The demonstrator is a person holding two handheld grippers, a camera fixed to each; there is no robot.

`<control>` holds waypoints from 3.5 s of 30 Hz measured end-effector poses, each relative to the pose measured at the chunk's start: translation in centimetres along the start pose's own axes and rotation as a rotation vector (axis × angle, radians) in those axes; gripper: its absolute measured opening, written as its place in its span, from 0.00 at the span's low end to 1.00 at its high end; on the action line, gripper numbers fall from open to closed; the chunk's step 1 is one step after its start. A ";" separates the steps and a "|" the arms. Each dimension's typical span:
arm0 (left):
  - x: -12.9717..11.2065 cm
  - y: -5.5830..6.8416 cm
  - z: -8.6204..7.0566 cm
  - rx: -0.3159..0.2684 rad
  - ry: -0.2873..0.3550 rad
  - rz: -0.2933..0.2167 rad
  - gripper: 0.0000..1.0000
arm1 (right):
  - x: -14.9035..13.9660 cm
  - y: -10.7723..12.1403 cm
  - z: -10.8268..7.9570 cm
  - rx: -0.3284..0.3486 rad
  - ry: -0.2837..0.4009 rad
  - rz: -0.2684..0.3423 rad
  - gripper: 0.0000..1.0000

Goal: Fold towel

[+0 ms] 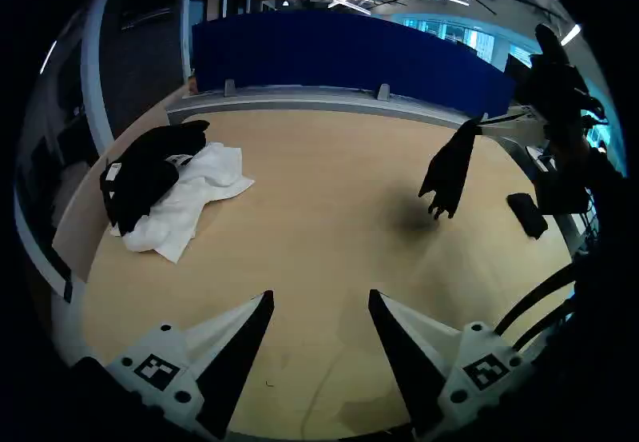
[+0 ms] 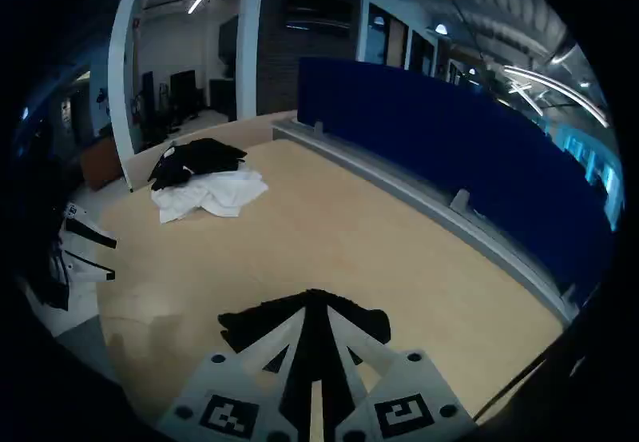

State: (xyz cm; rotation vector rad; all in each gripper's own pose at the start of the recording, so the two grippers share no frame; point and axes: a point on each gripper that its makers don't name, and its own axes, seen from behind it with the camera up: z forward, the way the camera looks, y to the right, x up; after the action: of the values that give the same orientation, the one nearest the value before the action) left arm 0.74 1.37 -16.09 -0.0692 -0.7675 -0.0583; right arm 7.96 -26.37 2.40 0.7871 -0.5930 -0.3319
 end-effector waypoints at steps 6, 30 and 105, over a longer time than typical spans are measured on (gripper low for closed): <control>0.3 0.6 -0.1 -0.012 0.002 0.008 0.88 | -0.1 1.3 -0.6 -0.023 0.003 0.009 0.04; 0.3 2.8 0.6 -0.054 -0.020 0.040 0.88 | -3.5 12.4 -8.7 -0.161 0.013 0.109 0.04; 1.2 6.7 1.5 -0.068 -0.072 0.155 0.88 | -29.1 29.9 -24.0 -0.471 -0.225 0.453 0.04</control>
State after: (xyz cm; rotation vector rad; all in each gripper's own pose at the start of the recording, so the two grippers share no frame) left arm 1.09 8.14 -14.50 -0.1954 -0.8303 0.0657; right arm 1.47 21.25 0.39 0.1508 -0.8439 -0.1312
